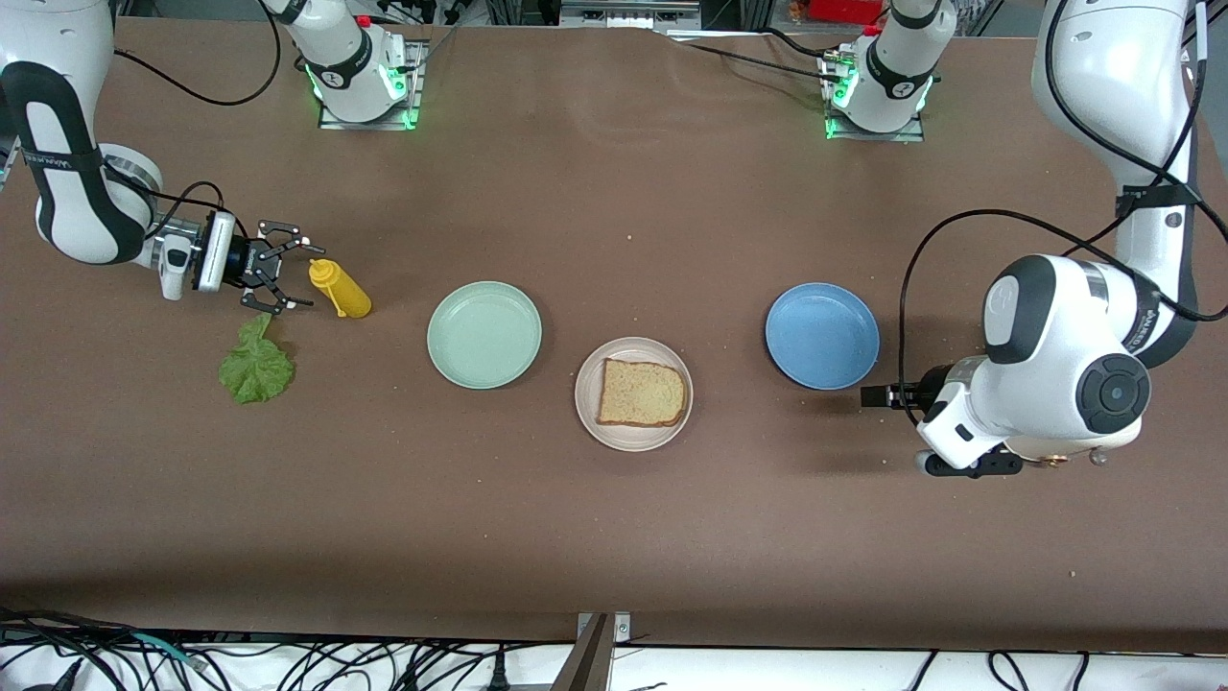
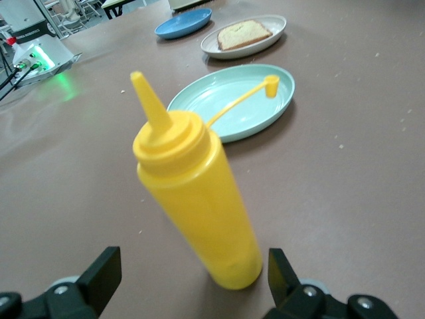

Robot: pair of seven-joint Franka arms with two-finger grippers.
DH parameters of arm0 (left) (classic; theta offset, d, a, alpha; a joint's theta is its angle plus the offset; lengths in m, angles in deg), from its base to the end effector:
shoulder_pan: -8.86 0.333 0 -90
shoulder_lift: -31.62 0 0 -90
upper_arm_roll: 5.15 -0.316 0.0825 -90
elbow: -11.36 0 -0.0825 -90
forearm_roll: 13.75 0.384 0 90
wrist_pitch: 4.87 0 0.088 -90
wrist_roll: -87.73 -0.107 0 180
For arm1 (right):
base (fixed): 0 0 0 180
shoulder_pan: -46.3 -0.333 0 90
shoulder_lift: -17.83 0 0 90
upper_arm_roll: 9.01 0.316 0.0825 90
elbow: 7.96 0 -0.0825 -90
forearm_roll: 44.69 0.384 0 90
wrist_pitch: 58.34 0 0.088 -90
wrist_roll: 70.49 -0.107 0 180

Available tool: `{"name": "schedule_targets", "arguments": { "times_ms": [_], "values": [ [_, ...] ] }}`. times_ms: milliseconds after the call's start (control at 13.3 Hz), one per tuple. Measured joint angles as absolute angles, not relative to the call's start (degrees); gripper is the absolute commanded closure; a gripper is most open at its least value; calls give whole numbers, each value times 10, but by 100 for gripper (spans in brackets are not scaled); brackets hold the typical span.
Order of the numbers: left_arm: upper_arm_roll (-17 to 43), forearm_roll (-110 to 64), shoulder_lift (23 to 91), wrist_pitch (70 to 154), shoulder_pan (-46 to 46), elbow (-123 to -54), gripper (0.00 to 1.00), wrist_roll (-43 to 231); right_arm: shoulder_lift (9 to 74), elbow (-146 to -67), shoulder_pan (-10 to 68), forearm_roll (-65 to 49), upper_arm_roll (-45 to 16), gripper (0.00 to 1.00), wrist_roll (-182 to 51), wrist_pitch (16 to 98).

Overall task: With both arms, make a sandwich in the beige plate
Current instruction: 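Release the toast on the beige plate while the right gripper grasps the bottle, then lift the yellow bottle with the right gripper while the left gripper withdraws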

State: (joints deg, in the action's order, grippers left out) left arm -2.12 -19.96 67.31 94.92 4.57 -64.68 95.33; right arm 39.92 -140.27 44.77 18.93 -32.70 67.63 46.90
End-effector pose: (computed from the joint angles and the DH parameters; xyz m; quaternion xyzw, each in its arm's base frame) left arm 0.6968 -0.0917 0.3543 0.9921 0.0204 -0.1114 0.0540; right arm 0.4447 -0.1160 0.1712 -0.7232 -0.5050 -0.2853 0.3750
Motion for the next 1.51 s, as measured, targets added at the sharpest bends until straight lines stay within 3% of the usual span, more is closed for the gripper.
{"name": "schedule_targets", "arguments": {
  "times_ms": [453, 528, 754, 830, 1132, 1509],
  "values": [
    [-22, -190, 652, 948, 60, -646, 0, 951, 427, -1403, 433, 261, -316, 3, 709, 469],
    [-22, -181, 647, 948, 63, -646, 0, 945, 433, -1403, 428, 275, -315, 15, 716, 469],
    [-21, -177, 629, 941, 64, -647, 0, 924, 440, -1403, 406, 313, -315, 92, 733, 470],
    [-20, -177, 622, 933, 64, -646, 0, 912, 440, -1402, 401, 320, -315, 100, 747, 471],
    [-21, -177, 587, 899, 66, -647, 0, 877, 440, -1382, 397, 327, -315, 100, 776, 488],
    [-22, -177, 572, 882, 84, -647, 0, 872, 436, -1281, 336, 309, -316, 100, 693, 540]
  ]
}}
